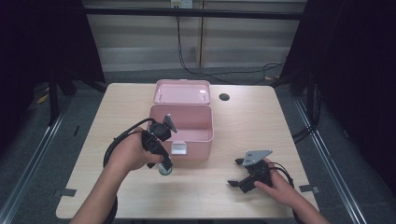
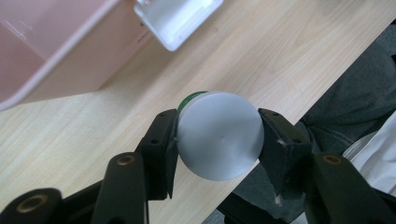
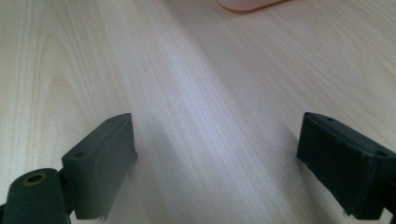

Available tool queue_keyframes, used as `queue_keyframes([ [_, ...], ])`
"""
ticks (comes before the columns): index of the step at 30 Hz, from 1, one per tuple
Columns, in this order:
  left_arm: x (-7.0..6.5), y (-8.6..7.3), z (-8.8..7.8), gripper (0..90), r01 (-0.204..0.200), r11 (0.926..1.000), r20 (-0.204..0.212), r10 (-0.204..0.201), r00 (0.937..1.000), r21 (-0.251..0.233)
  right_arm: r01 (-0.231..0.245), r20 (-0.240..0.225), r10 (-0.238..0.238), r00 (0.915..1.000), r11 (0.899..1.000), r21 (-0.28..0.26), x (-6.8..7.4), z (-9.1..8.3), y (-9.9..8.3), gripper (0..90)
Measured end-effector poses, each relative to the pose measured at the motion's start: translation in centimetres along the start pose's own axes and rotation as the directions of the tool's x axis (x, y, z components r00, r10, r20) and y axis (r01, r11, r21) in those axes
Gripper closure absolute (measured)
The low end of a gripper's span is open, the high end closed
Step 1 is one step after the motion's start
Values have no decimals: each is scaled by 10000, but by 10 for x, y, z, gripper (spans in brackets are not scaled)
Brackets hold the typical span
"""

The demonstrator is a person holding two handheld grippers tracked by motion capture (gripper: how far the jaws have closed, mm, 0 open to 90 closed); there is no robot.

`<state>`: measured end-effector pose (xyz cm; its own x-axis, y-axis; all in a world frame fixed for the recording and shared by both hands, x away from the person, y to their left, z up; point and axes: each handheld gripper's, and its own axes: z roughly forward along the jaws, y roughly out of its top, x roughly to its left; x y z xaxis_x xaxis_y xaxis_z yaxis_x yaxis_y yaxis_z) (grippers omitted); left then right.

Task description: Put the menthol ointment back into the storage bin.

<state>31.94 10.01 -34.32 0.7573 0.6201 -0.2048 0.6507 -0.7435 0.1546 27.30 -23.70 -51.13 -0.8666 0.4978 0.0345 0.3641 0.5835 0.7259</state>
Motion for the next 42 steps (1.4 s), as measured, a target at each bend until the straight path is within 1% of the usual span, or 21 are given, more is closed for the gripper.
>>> queue_keyframes([
  [5, 1, 2, -8, 501, 200, 9997, -27, -200, 9998, -164, -2, 8, 2, 10000, 10000, 1, 0, 0, 0, 108],
  [12, 3, 11, -24, 501, 272, 9995, -15, -272, 9996, -183, -1, 15, 1, 10000, 10000, 24, 0, 0, 0, 108],
  [16, 4, 14, -29, 501, 238, 9996, -42, -238, 9997, -163, -1, -1, 1, 10000, 10000, 16, 0, 0, 0, 108],
  [18, 3, 16, -32, 500, 349, 9991, -90, -351, 9993, -245, -2, 5, 2, 10000, 10000, 19, 0, 0, 0, 108],
  [19, 4, 18, -33, 500, 264, 9995, -83, -266, 9996, -195, -2, 5, 2, 10000, 10000, 19, 0, 0, 0, 108],
  [20, 4, 19, -35, 501, 285, 9993, -76, -287, 9996, -253, -1, 0, 1, 10000, 10000, 16, 0, 0, 0, 108],
  [21, 4, 20, -36, 501, 274, 9995, -87, -275, 9996, -181, -5, -3, 5, 10000, 10000, 16, 0, 0, 0, 108],
  [22, 4, 21, -37, 501, 322, 9991, -85, -324, 9994, -263, -3, -3, 3, 10000, 10000, 15, 0, 0, 0, 108],
  [25, 5, 24, -41, 501, 279, 9993, -104, -282, 9995, -266, -5, -1, 5, 10000, 10000, 17, 0, 0, 0, 108],
  [28, 6, 28, -45, 501, 359, 9986, -108, -363, 9993, -388, 0, 5, 0, 10000, 10000, 23, 0, 0, 0, 108],
  [33, 8, 35, -54, 501, 309, 9984, -180, -318, 9993, -463, 2, -7, -2, 10000, 10000, 16, 0, 0, 0, 108],
  [34, 8, 37, -55, 501, 326, 9985, -247, -337, 9991, -441, 5, -7, -5, 10000, 10000, 15, 0, 0, 0, 108],
  [38, 10, 44, -61, 501, 392, 9979, -281, -407, 9988, -515, 6, 0, -6, 10000, 10000, 22, 0, 0, 0, 108],
  [42, 13, 48, -62, 501, 446, 9973, -341, -466, 9983, -581, 3, -7, -3, 10000, 10000, 16, 0, 0, 0, 108],
])
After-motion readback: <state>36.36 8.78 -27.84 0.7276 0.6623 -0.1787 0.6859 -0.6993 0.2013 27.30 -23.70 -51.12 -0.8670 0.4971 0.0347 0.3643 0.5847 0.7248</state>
